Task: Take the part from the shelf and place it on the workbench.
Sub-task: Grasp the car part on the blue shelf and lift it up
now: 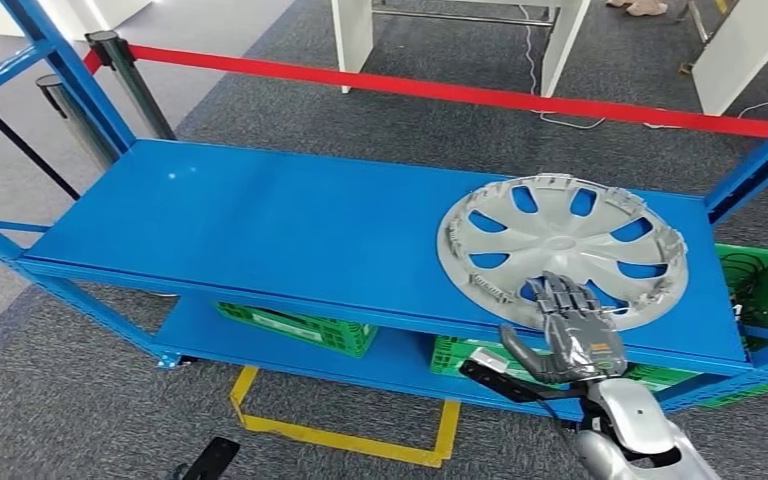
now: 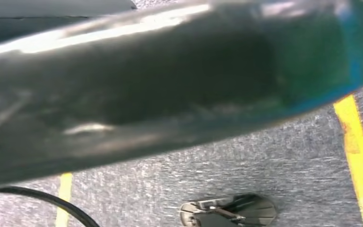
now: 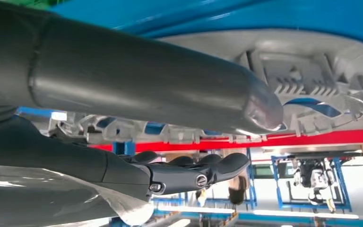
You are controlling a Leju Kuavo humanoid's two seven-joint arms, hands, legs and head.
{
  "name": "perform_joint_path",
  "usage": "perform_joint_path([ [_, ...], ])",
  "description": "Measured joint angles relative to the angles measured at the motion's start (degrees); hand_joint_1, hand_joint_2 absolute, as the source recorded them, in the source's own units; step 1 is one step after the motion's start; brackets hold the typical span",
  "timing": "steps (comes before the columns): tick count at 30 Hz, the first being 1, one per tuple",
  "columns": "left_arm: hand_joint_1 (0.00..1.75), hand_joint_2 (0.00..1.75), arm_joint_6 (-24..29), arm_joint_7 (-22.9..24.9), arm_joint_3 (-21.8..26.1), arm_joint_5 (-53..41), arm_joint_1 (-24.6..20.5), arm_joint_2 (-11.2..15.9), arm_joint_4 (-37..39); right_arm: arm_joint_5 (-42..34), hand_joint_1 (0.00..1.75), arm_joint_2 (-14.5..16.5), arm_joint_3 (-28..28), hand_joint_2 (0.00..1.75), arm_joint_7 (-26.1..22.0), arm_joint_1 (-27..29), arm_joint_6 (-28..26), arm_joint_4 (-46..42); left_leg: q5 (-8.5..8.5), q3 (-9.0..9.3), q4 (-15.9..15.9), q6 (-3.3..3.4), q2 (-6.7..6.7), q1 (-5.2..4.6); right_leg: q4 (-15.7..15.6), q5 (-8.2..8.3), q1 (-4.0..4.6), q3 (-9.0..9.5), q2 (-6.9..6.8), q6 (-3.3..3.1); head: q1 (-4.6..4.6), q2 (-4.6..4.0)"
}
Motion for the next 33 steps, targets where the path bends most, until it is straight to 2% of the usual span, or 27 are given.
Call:
perform_joint_path([
  [2,0.00,0.00,-0.01,0.00,0.03,-0.08,0.09,0.10,0.00,0.27,0.00,-0.60,-0.98,0.00,-0.40,-0.17,-0.02,0.00,0.14,-0.07,-0.40,0.60,0.00,0.03,0.01,-0.10,-0.14,-0.26,-0.03,0.63,0.02,0.00],
  [4,0.00,0.00,-0.01,0.00,0.08,-0.15,0.01,0.23,0.00,0.31,0.00,-1.13,-1.80,0.00,-0.73,-0.44,-0.02,0.00,0.44,0.04,-0.86,1.34,0.06,0.17,2.24,-1.82,-0.24,-1.44,-0.02,1.10,0.13,0.00],
  [7,0.00,0.00,-0.02,0.00,0.11,-0.19,-0.16,0.27,0.00,0.31,0.00,-1.70,-2.56,0.00,-0.97,-0.67,0.01,0.05,0.53,-0.02,-0.97,1.87,0.11,0.13,12.80,-6.68,-0.24,-6.43,0.00,1.39,0.28,0.00],
  [8,0.00,0.00,-0.02,0.00,0.13,-0.19,-0.12,0.27,0.00,0.30,0.00,-1.83,-2.70,0.00,-1.01,-0.63,0.01,0.10,0.52,-0.01,-0.96,1.88,0.11,0.10,15.37,-7.23,-0.24,-7.71,0.00,1.46,0.27,0.00],
  [9,0.00,0.00,-0.05,0.00,0.15,-0.19,-0.10,0.28,0.00,0.28,0.00,-1.92,-2.81,0.00,-1.04,-0.61,0.02,0.14,0.51,0.01,-0.94,1.90,0.11,0.10,15.81,-6.63,-0.26,-8.02,-0.01,1.52,0.28,0.00],
  [10,0.00,0.00,-0.12,0.00,0.18,-0.20,-0.10,0.28,0.00,0.20,0.00,-1.99,-2.95,0.00,-1.08,-0.62,0.04,0.16,0.48,0.07,-0.91,1.87,0.10,0.11,14.02,-5.06,-0.29,-7.23,-0.02,1.52,0.27,0.00],
  [12,0.00,0.00,-0.44,-0.03,0.22,-0.26,-0.18,0.28,0.00,-0.49,0.00,-2.17,-3.31,0.00,-1.42,-0.75,0.26,0.20,0.33,0.17,-0.75,1.64,0.06,0.09,6.53,-1.30,-0.36,-3.61,-0.04,1.52,0.28,0.00],
  [13,0.00,0.00,-0.65,-0.05,0.23,-0.37,-0.23,0.30,0.00,-1.11,0.00,-2.27,-3.58,0.00,-1.77,-0.87,0.51,0.26,0.22,0.09,-0.53,1.43,0.02,0.00,3.27,-0.33,-0.36,-1.94,0.02,1.41,0.26,0.00],
  [14,0.00,0.00,-0.84,-0.07,0.23,-0.48,-0.27,0.32,0.00,-1.79,0.00,-2.40,-3.86,0.00,-2.22,-0.94,0.80,0.39,0.18,-0.04,-0.35,1.16,-0.01,-0.09,1.31,0.01,-0.33,-0.92,0.09,1.26,0.21,0.00],
  [17,0.00,0.00,-1.52,-0.10,0.24,-0.70,-0.36,0.41,0.00,-3.44,0.00,-2.85,-4.79,0.00,-3.75,-0.97,1.36,1.09,0.21,-0.34,-0.09,0.42,-0.01,-0.14,0.59,-0.06,-0.22,-0.56,0.28,0.47,0.14,0.00],
  [19,0.00,0.00,-1.98,-0.20,0.24,-0.86,-0.49,0.54,0.00,-4.11,0.00,-3.06,-5.36,0.00,-4.82,-1.16,1.34,1.44,-1.26,-1.07,1.82,-0.09,0.02,-0.07,0.49,0.11,-0.37,-0.51,0.25,-0.18,0.01,0.00],
  [20,0.00,0.00,-2.14,-0.26,0.24,-0.98,-0.56,0.62,0.00,-4.32,0.00,-3.14,-5.59,0.44,-5.26,-1.31,1.31,1.55,-2.85,-2.18,4.46,-0.35,0.03,-0.02,0.44,0.17,-0.44,-0.48,0.19,-0.48,-0.06,0.00],
  [22,0.00,0.00,-2.32,-0.32,0.24,-1.16,-0.63,0.71,0.00,-4.55,0.00,-3.28,-5.90,1.31,-5.76,-1.52,1.30,1.83,-6.35,-5.49,12.06,-0.66,0.04,0.04,0.44,0.18,-0.36,-0.51,0.13,-0.80,-0.16,0.00],
  [23,0.00,0.00,-2.37,-0.33,0.24,-1.21,-0.61,0.74,0.00,-4.62,0.00,-3.35,-5.99,1.75,-5.87,-1.55,1.30,2.01,-7.22,-6.82,15.03,-0.68,0.04,0.05,0.45,0.18,-0.30,-0.51,0.12,-0.85,-0.16,0.00],
  [24,0.00,0.00,-2.39,-0.33,0.24,-1.24,-0.58,0.75,0.00,-4.74,0.00,-3.40,-6.05,1.75,-6.00,-1.57,1.30,2.17,-7.04,-7.35,16.18,-0.59,0.04,0.04,0.45,0.17,-0.24,-0.50,0.15,-0.88,-0.17,0.00],
  [25,0.00,0.00,-2.41,-0.33,0.24,-1.33,-0.59,0.77,0.00,-4.93,0.00,-3.44,-6.08,1.75,-6.23,-1.60,1.30,2.32,-5.76,-6.86,15.06,-0.37,0.04,0.01,0.45,0.17,-0.16,-0.44,0.19,-0.88,-0.18,0.00],
  [27,0.00,0.00,-2.52,-0.33,0.24,-1.62,-0.72,0.89,0.00,-5.39,0.00,-3.51,-6.21,1.75,-6.89,-1.77,1.25,2.49,-1.74,-3.68,7.96,0.48,0.03,-0.25,0.45,0.16,-0.04,-0.32,0.26,-0.87,-0.17,0.00],
  [28,0.00,0.00,-2.68,-0.33,0.23,-1.77,-0.82,0.98,0.00,-5.65,0.00,-3.55,-6.34,1.75,-7.26,-1.95,1.20,2.57,-0.32,-2.03,4.27,0.92,0.04,-0.44,0.49,0.14,0.06,-0.37,0.27,-0.81,-0.15,0.00],
  [29,0.00,0.00,-2.92,-0.33,0.23,-1.91,-0.93,1.06,0.00,-5.92,0.00,-3.63,-6.51,1.75,-7.61,-2.16,1.14,2.69,0.37,-0.91,1.63,1.24,0.06,-0.63,0.53,0.16,0.11,-0.53,0.25,-0.68,-0.15,0.00],
  [30,0.00,0.00,-3.17,-0.32,0.22,-2.05,-1.00,1.13,0.00,-6.22,0.00,-3.70,-6.70,1.75,-7.99,-2.37,1.07,2.85,0.41,-0.45,0.34,1.41,0.07,-0.79,0.53,0.22,0.12,-0.72,0.22,-0.48,-0.12,0.00],
  [33,0.00,0.00,-3.79,-0.11,0.16,-2.51,-1.09,1.18,0.00,-7.43,0.00,-3.90,-7.27,1.75,-9.24,-2.97,1.03,3.48,0.62,-0.31,-0.72,1.73,0.10,-0.69,0.63,0.05,0.02,-1.19,0.12,0.38,-0.09,0.00],
])
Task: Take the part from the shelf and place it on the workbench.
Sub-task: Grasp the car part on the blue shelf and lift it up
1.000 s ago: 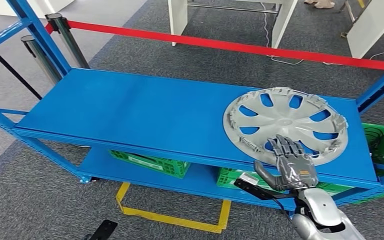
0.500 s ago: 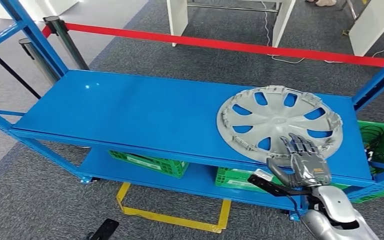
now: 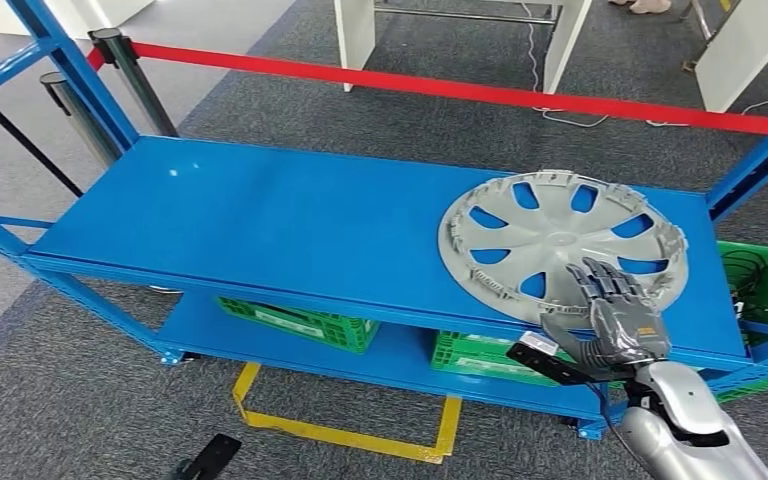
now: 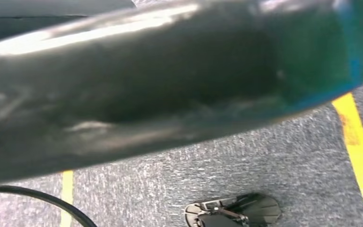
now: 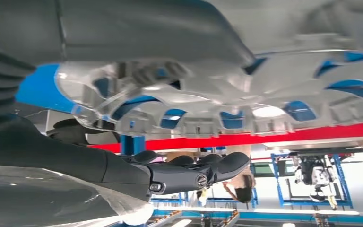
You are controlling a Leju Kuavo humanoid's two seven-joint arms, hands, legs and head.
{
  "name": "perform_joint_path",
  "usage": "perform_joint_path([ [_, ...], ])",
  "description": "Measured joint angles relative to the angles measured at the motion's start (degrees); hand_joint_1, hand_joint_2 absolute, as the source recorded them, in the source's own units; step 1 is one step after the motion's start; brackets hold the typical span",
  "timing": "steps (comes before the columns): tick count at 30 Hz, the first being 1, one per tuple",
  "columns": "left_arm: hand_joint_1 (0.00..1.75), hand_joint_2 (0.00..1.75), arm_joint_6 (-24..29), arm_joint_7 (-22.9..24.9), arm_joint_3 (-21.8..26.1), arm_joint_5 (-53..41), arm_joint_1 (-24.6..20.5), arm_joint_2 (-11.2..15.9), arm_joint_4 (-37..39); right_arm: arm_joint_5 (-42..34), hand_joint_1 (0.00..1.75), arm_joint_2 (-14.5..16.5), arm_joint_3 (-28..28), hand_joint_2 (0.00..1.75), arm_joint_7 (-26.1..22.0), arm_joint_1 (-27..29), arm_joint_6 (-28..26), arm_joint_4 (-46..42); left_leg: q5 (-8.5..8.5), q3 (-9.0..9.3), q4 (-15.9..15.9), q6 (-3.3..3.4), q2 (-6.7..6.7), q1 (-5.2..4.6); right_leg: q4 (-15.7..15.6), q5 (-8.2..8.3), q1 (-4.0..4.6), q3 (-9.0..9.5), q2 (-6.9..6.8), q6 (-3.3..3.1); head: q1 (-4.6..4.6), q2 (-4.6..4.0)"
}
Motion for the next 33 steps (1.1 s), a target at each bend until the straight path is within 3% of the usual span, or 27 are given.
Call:
perform_joint_path([
  [2,0.00,0.00,-0.39,0.21,-0.09,-0.23,-0.18,0.05,0.00,-1.00,0.00,-0.34,-0.47,1.75,-0.77,-0.58,0.45,0.62,0.43,0.14,-0.61,0.43,0.05,0.24,3.10,-2.17,-0.05,-1.56,-0.02,0.47,0.13,0.00],
  [4,0.00,0.00,-0.92,0.29,-0.21,-0.44,-0.34,0.07,0.00,-2.24,0.00,-0.75,-0.92,1.75,-1.61,-1.09,1.31,1.59,0.50,0.06,-0.65,0.65,0.07,0.23,10.20,-5.64,-0.09,-4.85,-0.03,0.84,0.23,0.00],
  [6,0.00,0.00,-1.33,0.31,-0.28,-0.54,-0.35,0.05,0.00,-3.32,0.00,-1.08,-1.16,1.75,-2.49,-1.22,2.22,2.72,0.48,0.05,-0.62,0.69,0.07,0.26,15.23,-6.89,-0.15,-7.25,-0.04,1.21,0.22,0.00],
  [7,0.00,0.00,-1.45,0.32,-0.30,-0.56,-0.35,0.05,0.00,-3.76,0.00,-1.28,-1.22,1.75,-2.92,-1.25,2.68,3.22,0.46,0.07,-0.60,0.67,0.07,0.30,14.74,-5.94,-0.23,-7.04,-0.05,1.37,0.23,0.00],
  [8,0.00,0.00,-1.55,0.32,-0.31,-0.59,-0.38,0.05,0.00,-4.23,0.00,-1.50,-1.24,1.75,-3.37,-1.34,3.22,3.65,0.42,0.12,-0.55,0.62,0.06,0.36,12.07,-4.13,-0.36,-5.76,-0.08,1.50,0.21,0.00],
  [10,0.00,0.00,-1.71,0.33,-0.36,-0.77,-0.48,0.06,0.00,-5.78,0.00,-1.99,-1.28,1.75,-4.57,-1.80,4.70,4.49,0.19,0.07,-0.19,0.24,0.04,0.29,4.27,-0.83,-0.57,-1.81,-0.15,1.67,0.26,0.00],
  [12,0.00,0.00,-1.86,0.33,-0.43,-1.08,-0.56,0.08,0.00,-8.29,0.00,-2.53,-1.30,1.75,-6.21,-2.37,6.77,5.50,0.07,-0.23,0.25,-0.34,0.01,0.07,0.17,-0.01,-0.56,0.40,-0.09,1.24,0.21,0.00],
  [16,0.00,0.00,-2.02,0.33,-0.56,-1.31,-0.73,0.25,0.00,-11.95,0.00,-3.94,-1.37,1.75,-8.74,-4.16,9.96,7.95,-0.69,-0.71,1.46,-1.31,0.02,0.12,-0.13,0.07,-0.64,0.66,0.11,-0.07,0.06,0.00],
  [18,0.00,0.00,-1.99,0.33,-0.62,-1.33,-0.91,0.38,0.00,-12.72,0.00,-4.69,-1.37,1.75,-9.16,-5.63,10.88,9.33,-3.74,-2.85,6.67,-1.86,0.04,0.29,-0.24,0.14,-0.73,0.83,0.00,-0.66,-0.08,0.00],
  [20,0.00,0.00,-1.97,0.33,-0.64,-1.33,-0.90,0.42,0.00,-13.35,0.00,-5.27,-1.34,1.75,-9.48,-6.70,11.62,10.68,-7.01,-6.22,14.31,-2.16,0.04,0.49,-0.24,0.12,-0.66,0.84,-0.11,-0.91,-0.13,0.00],
  [21,0.00,0.00,-1.97,0.33,-0.64,-1.34,-0.83,0.44,0.00,-13.62,0.00,-5.45,-1.32,1.75,-9.62,-7.06,11.95,11.27,-7.46,-7.21,16.53,-2.19,0.04,0.54,-0.24,0.13,-0.63,0.86,-0.11,-0.93,-0.14,0.00],
  [22,0.00,0.00,-1.96,0.33,-0.64,-1.35,-0.78,0.47,0.00,-13.85,0.00,-5.61,-1.27,1.75,-9.73,-7.39,12.19,11.81,-6.82,-7.24,16.65,-2.14,0.04,0.57,-0.24,0.12,-0.62,0.90,-0.09,-0.94,-0.14,0.00],
  [24,0.00,0.00,-1.92,0.33,-0.64,-1.40,-0.79,0.54,0.00,-14.24,0.00,-5.87,-1.20,1.75,-9.84,-7.98,12.50,12.68,-3.11,-4.45,10.88,-1.84,0.04,0.59,-0.24,0.11,-0.62,1.10,-0.03,-0.91,-0.15,0.00],
  [25,0.00,0.00,-1.89,0.33,-0.64,-1.46,-0.84,0.57,0.00,-14.36,0.08,-5.99,-1.17,1.75,-9.85,-8.23,12.56,13.02,-1.53,-2.55,6.98,-1.67,0.03,0.56,-0.22,0.07,-0.54,1.16,-0.01,-0.82,-0.14,0.00],
  [27,0.00,0.00,-1.82,0.33,-0.64,-1.60,-0.96,0.60,0.00,-14.59,0.89,-6.23,-1.15,1.75,-9.87,-8.66,12.78,13.64,-0.24,-0.18,1.71,-1.35,0.01,0.47,-0.14,0.07,-0.33,0.99,0.05,-0.37,-0.09,0.00],
  [29,0.00,0.00,-1.76,0.35,-0.66,-1.72,-0.97,0.60,0.00,-15.09,1.68,-6.56,-1.06,1.75,-9.98,-9.14,13.44,14.40,-0.37,-0.04,0.71,-0.97,0.00,0.35,-0.34,0.30,-0.28,0.77,0.10,0.32,-0.07,0.00],
  [31,0.00,0.00,-1.67,0.39,-0.68,-1.77,-0.96,0.63,0.00,-15.67,1.75,-7.10,-0.90,1.75,-10.31,-9.71,14.42,15.36,0.04,-0.05,0.32,-0.25,0.05,0.47,0.05,-0.18,-0.43,0.27,0.06,0.91,-0.04,0.00],
  [33,0.00,0.00,-1.58,0.39,-0.68,-1.79,-1.09,0.69,0.00,-16.06,1.75,-7.69,-0.68,1.75,-10.69,-10.30,15.20,16.31,0.41,-0.09,-0.04,0.42,0.11,0.59,4.31,-2.83,-0.49,-1.88,0.01,1.22,0.14,0.01],
])
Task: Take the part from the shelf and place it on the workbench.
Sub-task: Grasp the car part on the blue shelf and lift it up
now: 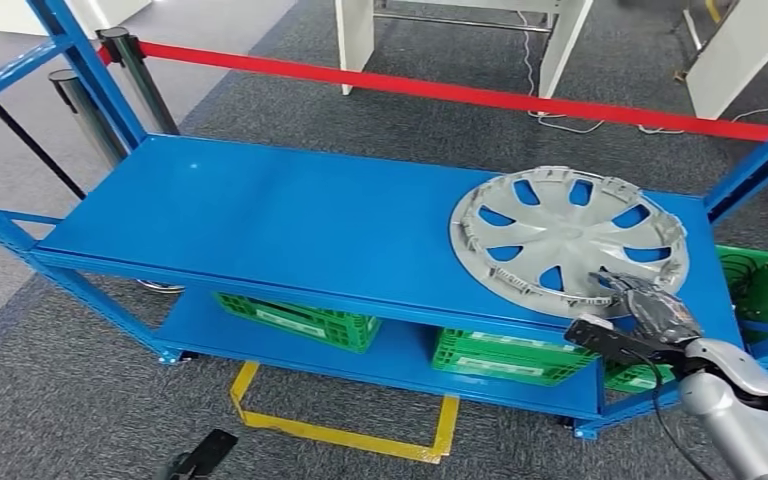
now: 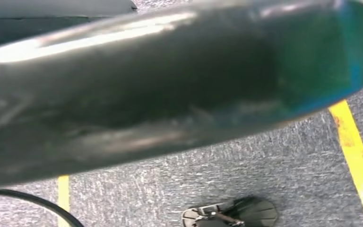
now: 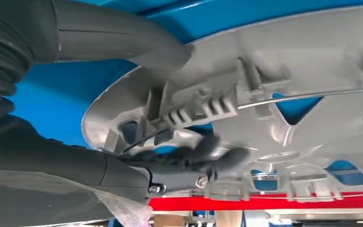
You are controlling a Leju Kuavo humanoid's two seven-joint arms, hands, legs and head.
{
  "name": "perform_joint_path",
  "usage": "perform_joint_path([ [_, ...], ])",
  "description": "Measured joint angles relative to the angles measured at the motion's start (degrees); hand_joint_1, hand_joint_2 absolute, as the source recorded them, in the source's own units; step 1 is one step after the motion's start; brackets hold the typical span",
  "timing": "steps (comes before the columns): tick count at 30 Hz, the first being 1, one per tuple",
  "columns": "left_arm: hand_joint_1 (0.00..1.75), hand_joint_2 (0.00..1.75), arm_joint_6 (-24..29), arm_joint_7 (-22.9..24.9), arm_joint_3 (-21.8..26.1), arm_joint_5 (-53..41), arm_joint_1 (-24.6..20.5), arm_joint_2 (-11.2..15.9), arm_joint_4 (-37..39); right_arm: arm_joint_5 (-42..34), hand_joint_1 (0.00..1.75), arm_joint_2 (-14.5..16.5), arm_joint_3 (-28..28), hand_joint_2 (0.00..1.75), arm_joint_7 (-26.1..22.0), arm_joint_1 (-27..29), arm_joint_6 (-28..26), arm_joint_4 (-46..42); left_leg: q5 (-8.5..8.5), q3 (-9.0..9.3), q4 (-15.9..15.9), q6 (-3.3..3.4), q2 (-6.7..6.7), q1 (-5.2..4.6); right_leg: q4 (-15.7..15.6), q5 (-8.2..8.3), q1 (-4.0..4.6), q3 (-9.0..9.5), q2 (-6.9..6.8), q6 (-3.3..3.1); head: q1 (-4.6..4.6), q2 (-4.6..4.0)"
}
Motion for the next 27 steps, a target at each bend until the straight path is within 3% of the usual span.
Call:
perform_joint_path([
  [2,0.00,0.00,0.03,0.00,0.00,-0.01,-0.04,0.01,0.00,-0.19,1.75,-0.35,0.35,1.75,-0.22,-0.45,0.42,0.97,0.07,-0.19,0.01,0.28,0.01,-0.13,7.57,-3.39,0.02,-3.51,-0.02,0.17,0.15,0.00],
  [3,0.00,0.00,0.04,0.00,-0.01,-0.01,-0.02,0.01,0.00,-0.23,1.75,-0.48,0.57,1.75,-0.29,-0.69,0.55,1.48,0.08,-0.22,0.02,0.33,0.02,-0.18,10.20,-4.07,0.02,-4.77,-0.03,0.23,0.16,-0.01],
  [4,0.00,0.00,0.09,0.00,-0.01,-0.01,-0.01,0.01,0.00,-0.27,1.75,-0.62,0.87,1.75,-0.38,-1.02,0.64,2.00,0.08,-0.22,0.03,0.34,0.02,-0.21,10.87,-3.69,0.02,-5.09,-0.03,0.25,0.17,-0.01],
  [5,0.00,0.00,0.14,0.00,-0.01,-0.03,-0.03,0.02,0.00,-0.30,1.75,-0.79,1.20,1.75,-0.44,-1.44,0.71,2.46,0.07,-0.15,0.05,0.34,0.02,-0.22,9.28,-2.30,0.02,-4.28,-0.04,0.20,0.17,-0.01],
  [7,0.00,0.00,0.24,0.00,-0.02,-0.07,-0.11,-0.02,0.00,-0.29,1.75,-1.10,1.89,1.75,-0.56,-2.48,0.85,3.21,0.03,-0.01,0.11,0.25,0.01,-0.24,1.96,1.33,0.03,-0.58,-0.09,-0.07,0.18,-0.01],
  [9,0.00,0.00,0.27,0.00,-0.03,-0.09,-0.19,-0.08,0.00,-0.20,1.75,-1.34,2.55,1.75,-0.64,-3.41,0.97,3.66,-0.05,-0.12,0.38,-0.13,-0.12,-0.41,-3.79,2.79,0.17,2.46,-0.08,-0.45,0.12,-0.01],
  [12,0.00,0.00,0.33,0.00,-0.03,-0.09,-0.14,-0.10,0.00,-0.14,1.75,-1.55,3.32,1.75,-0.77,-4.24,1.12,4.02,0.04,-0.33,0.48,-1.07,-0.23,-0.33,-5.20,2.87,0.36,3.44,-0.05,-1.17,0.07,0.00],
  [14,0.00,0.00,0.37,0.00,-0.02,-0.08,-0.13,-0.07,0.00,-0.15,1.75,-1.61,3.80,1.75,-0.83,-4.68,1.26,4.16,-1.18,-0.85,1.97,-1.67,-0.21,-0.20,-5.61,3.23,0.18,3.72,-0.14,-1.78,-0.03,0.00],
  [17,0.00,0.00,0.43,0.00,0.00,-0.05,-0.05,-0.04,0.00,-0.18,1.75,-1.72,4.68,1.75,-0.83,-5.24,1.36,4.51,-6.29,-4.99,11.75,-2.47,-0.17,0.13,-5.80,3.36,0.07,3.90,-0.34,-2.23,-0.16,-0.01],
  [18,0.00,0.00,0.44,0.00,0.01,-0.04,0.05,-0.04,0.00,-0.20,1.75,-1.77,4.96,1.75,-0.81,-5.34,1.36,4.67,-7.34,-6.37,14.90,-2.65,-0.17,0.30,-5.79,3.35,0.06,3.90,-0.37,-2.23,-0.13,-0.01],
  [19,0.00,0.00,0.44,0.00,0.02,-0.03,0.15,-0.04,0.00,-0.21,1.75,-1.81,5.16,1.75,-0.78,-5.42,1.36,4.83,-7.35,-6.97,16.27,-2.77,-0.16,0.45,-5.78,3.34,0.04,3.92,-0.37,-2.23,-0.13,-0.01],
  [20,0.00,0.00,0.45,0.00,0.03,-0.02,0.23,-0.03,0.00,-0.22,1.75,-1.85,5.28,1.75,-0.73,-5.49,1.37,4.95,-6.27,-6.52,15.40,-2.87,-0.15,0.61,-5.77,3.32,-0.01,3.96,-0.36,-2.20,-0.14,-0.01],
  [23,0.00,0.00,0.54,0.00,0.04,-0.01,0.21,0.09,0.00,-0.21,1.75,-2.09,5.43,1.75,-0.59,-5.66,1.39,5.19,-1.16,-1.46,4.77,-3.07,-0.17,0.96,-5.58,3.09,-0.10,4.07,-0.24,-1.63,-0.20,-0.01],
  [25,0.00,0.00,0.60,0.00,0.04,-0.01,0.16,0.04,0.00,-0.25,1.75,-2.42,5.48,1.75,-0.53,-5.74,1.39,5.32,-0.45,0.23,0.93,-2.74,-0.20,0.86,-5.50,3.08,0.02,3.86,-0.12,-0.87,-0.27,0.00],
  [27,0.00,0.00,0.69,0.00,0.05,0.01,0.18,0.03,0.00,-0.57,1.75,-2.70,5.58,1.75,-0.72,-5.75,1.24,5.49,-0.52,0.16,0.64,-1.94,-0.18,0.67,-5.76,3.25,-0.05,3.72,-0.05,-0.15,-0.27,0.00],
])
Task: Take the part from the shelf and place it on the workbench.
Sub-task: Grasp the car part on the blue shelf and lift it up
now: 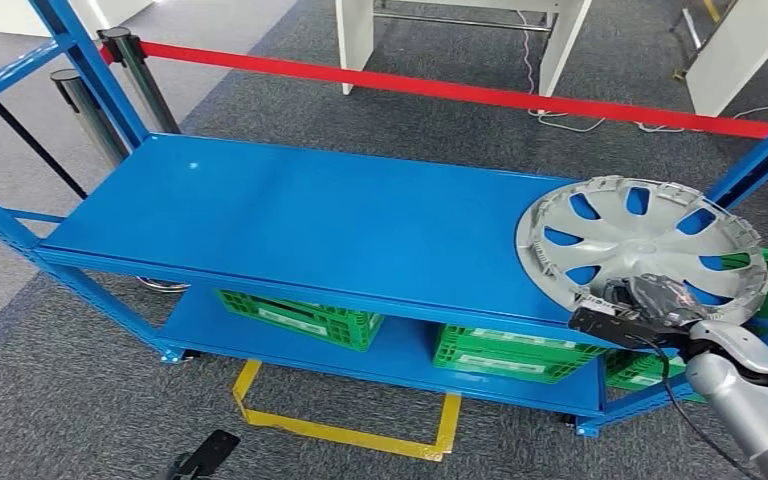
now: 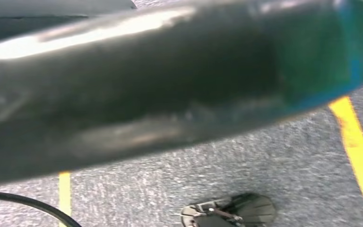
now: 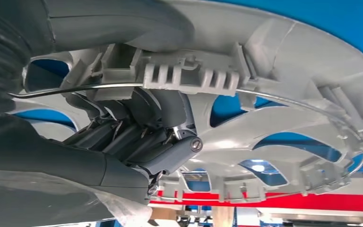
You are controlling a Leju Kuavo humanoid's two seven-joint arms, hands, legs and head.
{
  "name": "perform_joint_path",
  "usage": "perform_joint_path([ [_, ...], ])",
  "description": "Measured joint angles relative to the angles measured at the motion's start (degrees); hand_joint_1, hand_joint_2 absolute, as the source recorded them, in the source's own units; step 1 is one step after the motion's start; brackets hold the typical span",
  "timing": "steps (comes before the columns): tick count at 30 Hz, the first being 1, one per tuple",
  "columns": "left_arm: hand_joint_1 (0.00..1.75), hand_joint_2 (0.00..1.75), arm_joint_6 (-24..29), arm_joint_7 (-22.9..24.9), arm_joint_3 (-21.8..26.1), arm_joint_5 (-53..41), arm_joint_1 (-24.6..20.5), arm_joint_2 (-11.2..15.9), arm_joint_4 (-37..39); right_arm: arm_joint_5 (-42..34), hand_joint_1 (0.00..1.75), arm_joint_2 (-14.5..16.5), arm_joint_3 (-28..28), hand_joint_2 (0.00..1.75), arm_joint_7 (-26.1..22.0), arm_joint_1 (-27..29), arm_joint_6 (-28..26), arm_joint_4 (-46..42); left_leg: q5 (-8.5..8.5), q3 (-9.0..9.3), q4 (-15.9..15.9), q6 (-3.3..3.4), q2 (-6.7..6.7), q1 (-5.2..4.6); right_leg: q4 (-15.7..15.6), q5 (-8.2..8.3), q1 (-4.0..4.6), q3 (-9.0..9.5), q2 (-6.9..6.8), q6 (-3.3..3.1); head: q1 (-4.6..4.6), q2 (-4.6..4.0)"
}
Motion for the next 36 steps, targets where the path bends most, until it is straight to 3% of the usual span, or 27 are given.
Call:
perform_joint_path([
  [2,0.00,0.00,0.05,-0.03,0.02,0.00,-0.06,0.02,0.00,-1.11,1.75,-0.18,0.11,1.75,-0.85,0.20,-0.40,0.11,0.27,0.01,-0.36,0.90,0.09,0.02,1.02,-0.97,-0.17,-0.74,-0.03,0.47,0.10,-0.01],
  [3,0.00,0.00,0.05,-0.08,0.03,-0.01,-0.14,-0.02,0.00,-1.92,1.75,-0.23,0.18,1.75,-1.50,0.43,-0.71,0.10,0.41,-0.01,-0.53,1.30,0.14,0.05,3.22,-2.34,-0.19,-1.88,-0.05,0.57,0.18,-0.01],
  [5,0.00,0.00,0.04,-0.19,0.03,-0.01,-0.21,-0.12,0.00,-3.35,1.75,-0.26,0.27,1.75,-2.72,1.22,-1.54,-0.13,0.44,-0.15,-0.55,1.82,0.16,-0.11,10.75,-5.98,-0.14,-5.62,-0.07,0.61,0.34,-0.01],
  [7,0.00,0.00,0.03,-0.24,0.03,-0.02,-0.15,-0.19,0.00,-4.02,1.75,-0.26,0.27,1.75,-3.49,2.29,-2.81,-0.89,0.41,-0.21,-0.50,2.00,0.16,-0.32,16.62,-7.54,-0.11,-8.66,-0.05,0.58,0.34,-0.01],
  [8,0.00,0.00,0.02,-0.24,0.03,-0.03,-0.14,-0.19,0.00,-4.09,1.75,-0.26,0.24,1.75,-3.69,2.77,-3.43,-1.47,0.38,-0.19,-0.47,2.03,0.16,-0.37,16.50,-6.67,-0.09,-8.76,-0.05,0.52,0.35,-0.01],
  [9,0.00,0.00,-0.01,-0.24,0.02,-0.05,-0.16,-0.21,0.00,-4.04,1.75,-0.26,0.20,1.75,-3.83,3.17,-3.95,-2.08,0.33,-0.13,-0.45,2.00,0.15,-0.40,14.09,-4.85,-0.09,-7.72,-0.07,0.40,0.34,-0.01],
  [11,0.00,0.00,-0.10,-0.27,0.01,-0.13,-0.26,-0.27,0.00,-3.86,1.75,-0.26,0.04,1.75,-4.07,3.87,-4.93,-3.32,0.14,-0.07,-0.28,1.75,0.12,-0.53,5.95,-1.06,-0.02,-3.77,-0.16,0.13,0.36,-0.01],
  [13,0.00,0.00,-0.16,-0.49,-0.01,-0.18,-0.34,-0.34,0.00,-3.61,1.75,-0.26,-0.38,1.75,-4.46,4.87,-6.31,-4.91,0.05,-0.23,-0.08,1.26,0.03,-0.71,1.20,0.09,0.12,-1.27,-0.18,-0.07,0.28,-0.01],
  [17,0.00,1.75,0.37,-2.39,-0.01,-0.16,-0.37,-0.49,0.00,-2.26,1.75,-0.24,-2.09,1.75,-5.08,8.24,-9.15,-9.73,-0.56,-0.63,0.63,0.12,-0.08,-0.69,0.56,0.11,-0.02,-0.92,-0.23,-0.98,0.16,-0.01],
  [19,0.00,1.75,0.81,-4.02,0.00,-0.02,-0.47,-0.51,0.00,-1.34,1.75,-0.23,-3.19,1.75,-5.49,10.06,-10.23,-12.62,-3.58,-2.66,5.43,-0.47,-0.06,-0.62,0.42,0.17,-0.21,-0.78,-0.40,-1.51,-0.06,-0.01],
  [21,0.00,1.75,1.40,-5.40,0.01,0.32,-0.51,-0.54,0.00,-0.47,1.75,-0.24,-4.19,1.75,-5.72,11.89,-10.92,-15.34,-7.13,-6.22,13.36,-0.86,-0.02,-0.50,0.46,0.07,-0.15,-0.77,-0.54,-1.78,-0.18,-0.01],
  [22,0.00,1.75,1.65,-5.86,0.01,0.48,-0.48,-0.55,0.00,-0.10,1.75,-0.24,-4.63,1.75,-5.78,12.72,-11.08,-16.63,-7.72,-7.46,15.98,-0.95,-0.02,-0.46,0.47,0.01,-0.13,-0.73,-0.58,-1.85,-0.16,-0.01],
  [23,0.00,1.75,1.79,-6.12,0.02,0.60,-0.45,-0.57,0.00,0.13,1.75,-0.23,-4.99,1.75,-5.80,13.40,-11.14,-17.73,-7.13,-7.80,16.52,-0.95,-0.02,-0.44,0.49,-0.05,-0.12,-0.67,-0.56,-1.87,-0.17,-0.01],
  [24,0.00,1.75,1.87,-6.26,0.02,0.66,-0.45,-0.57,0.00,0.27,1.75,-0.24,-5.34,1.75,-5.80,13.97,-11.16,-18.75,-5.39,-7.05,14.65,-0.86,-0.01,-0.43,0.50,-0.13,-0.12,-0.56,-0.51,-1.87,-0.18,-0.01],
  [26,0.00,1.75,1.99,-6.39,0.03,0.67,-0.52,-0.57,0.00,0.36,1.75,-0.24,-5.90,1.75,-5.80,14.74,-11.17,-20.31,-1.03,-3.75,7.09,-0.46,-0.04,-0.49,0.55,-0.39,-0.09,-0.31,-0.35,-1.68,-0.16,-0.01],
  [27,0.00,1.75,2.05,-6.41,0.04,0.67,-0.57,-0.56,0.00,0.38,1.75,-0.24,-6.13,1.75,-5.80,14.98,-11.20,-20.87,0.33,-2.26,3.64,-0.22,-0.05,-0.58,0.63,-0.50,-0.01,-0.31,-0.26,-1.49,-0.15,-0.01],
  [29,0.00,1.75,2.26,-6.57,0.04,0.68,-0.65,-0.58,0.00,0.55,1.75,-0.25,-6.46,1.75,-5.78,15.39,-11.27,-21.72,0.53,-1.13,0.67,0.21,-0.06,-0.82,0.72,-0.54,0.09,-0.65,-0.15,-0.95,-0.10,-0.01],
  [32,0.00,1.75,3.74,-8.05,0.15,1.43,-0.66,-0.63,-0.01,1.74,1.75,-0.33,-6.89,1.75,-5.79,16.30,-11.68,-23.19,0.54,-0.98,-0.35,1.07,-0.03,-0.74,0.93,-1.01,-0.13,-1.25,-0.17,-0.08,-0.08,-0.01],
  [34,0.00,1.75,4.82,-9.86,0.40,2.41,-0.77,-0.69,-0.02,2.75,1.75,-0.57,-7.20,1.75,-5.80,17.43,-12.38,-24.90,0.73,-0.71,-0.82,1.76,-0.02,-0.61,4.96,-3.47,-0.21,-3.23,-0.12,0.13,0.05,-0.01],
  [36,0.00,1.75,5.11,-11.04,0.70,3.00,-0.82,-0.80,-0.02,3.90,1.75,-0.81,-7.38,1.75,-5.73,18.76,-13.40,-27.02,0.63,-0.69,-0.81,2.08,-0.02,-0.75,12.69,-6.78,-0.16,-6.98,-0.09,0.22,0.14,-0.01],
])
